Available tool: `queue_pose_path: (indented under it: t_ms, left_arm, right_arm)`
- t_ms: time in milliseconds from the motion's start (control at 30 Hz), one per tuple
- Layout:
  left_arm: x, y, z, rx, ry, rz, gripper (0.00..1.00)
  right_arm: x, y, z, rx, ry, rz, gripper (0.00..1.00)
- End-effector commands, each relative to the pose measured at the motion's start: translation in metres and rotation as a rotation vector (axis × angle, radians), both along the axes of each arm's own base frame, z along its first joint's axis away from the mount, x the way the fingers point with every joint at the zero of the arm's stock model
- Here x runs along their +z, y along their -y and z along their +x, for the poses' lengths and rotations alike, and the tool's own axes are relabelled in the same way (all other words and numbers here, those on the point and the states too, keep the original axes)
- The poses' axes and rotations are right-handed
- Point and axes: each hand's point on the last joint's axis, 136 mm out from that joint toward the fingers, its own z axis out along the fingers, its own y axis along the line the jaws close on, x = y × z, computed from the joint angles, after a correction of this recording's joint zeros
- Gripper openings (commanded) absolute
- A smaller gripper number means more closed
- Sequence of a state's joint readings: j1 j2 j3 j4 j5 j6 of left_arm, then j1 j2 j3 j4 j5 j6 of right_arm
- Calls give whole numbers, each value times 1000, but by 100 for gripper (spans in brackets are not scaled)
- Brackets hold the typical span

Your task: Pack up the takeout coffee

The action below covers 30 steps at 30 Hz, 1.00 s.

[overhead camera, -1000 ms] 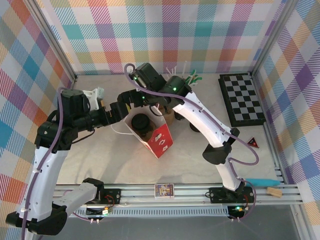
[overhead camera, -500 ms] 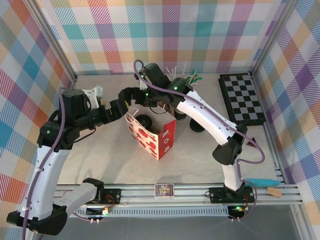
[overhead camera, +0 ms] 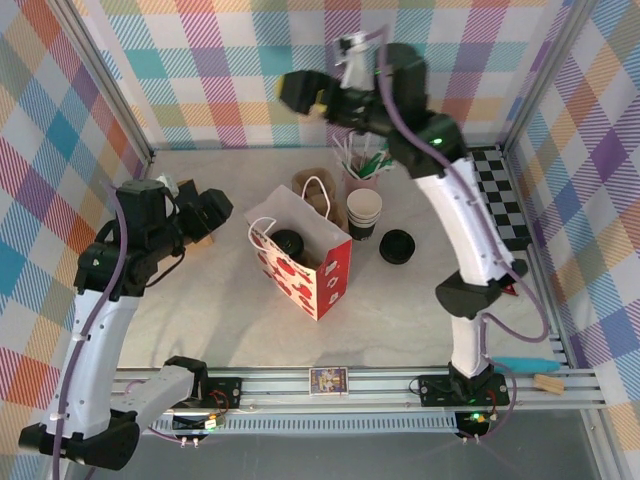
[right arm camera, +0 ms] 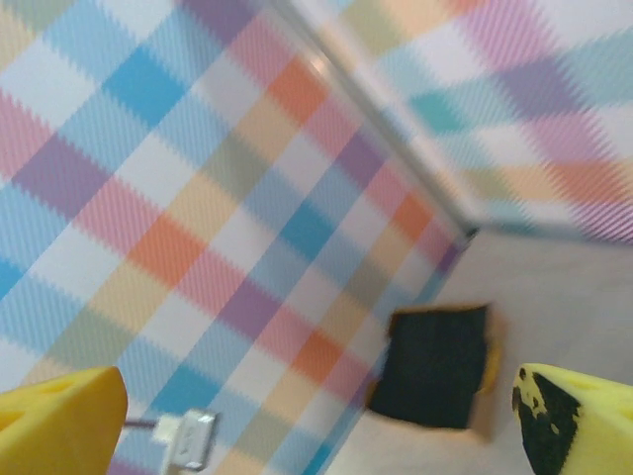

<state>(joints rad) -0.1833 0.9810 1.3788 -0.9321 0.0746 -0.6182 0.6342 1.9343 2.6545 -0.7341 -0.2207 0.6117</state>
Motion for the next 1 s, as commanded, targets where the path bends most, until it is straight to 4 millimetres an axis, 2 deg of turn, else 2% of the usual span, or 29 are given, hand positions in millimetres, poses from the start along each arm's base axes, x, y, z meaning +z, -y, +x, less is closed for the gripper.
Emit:
queue_pose_path:
  t_ms: [0, 33, 133, 200, 267, 400, 600, 700, 967]
  left_arm:
    - [13, -23, 11, 124, 51, -2, 100]
    - [11, -27, 13, 134, 48, -5, 100]
    - [0, -35, 20, 160, 27, -25, 100]
    - [-8, -38, 25, 170, 14, -44, 99]
    - [-14, -39, 28, 166, 3, -49, 99]
    - [-26, -39, 34, 147, -45, -46, 98]
    - [-39, -40, 32, 139, -87, -21, 98]
    - [-43, -40, 31, 137, -102, -20, 97]
    - [-51, -42, 28, 138, -128, -6, 97]
  right_arm:
    - [-30, 50, 24, -174, -3, -178, 95]
    - [-45, 64, 32, -217, -17, -244, 93]
    - [-95, 92, 48, -268, -62, -440, 91]
    - [-130, 102, 58, -260, -99, -541, 88]
    - [-161, 106, 64, -221, -135, -615, 80]
    - [-203, 113, 77, -172, -189, -702, 62]
    - [-245, 122, 101, -134, -243, -770, 56]
    - [-263, 118, 109, -94, -260, -802, 53]
    - [-291, 105, 118, -5, -278, -826, 46]
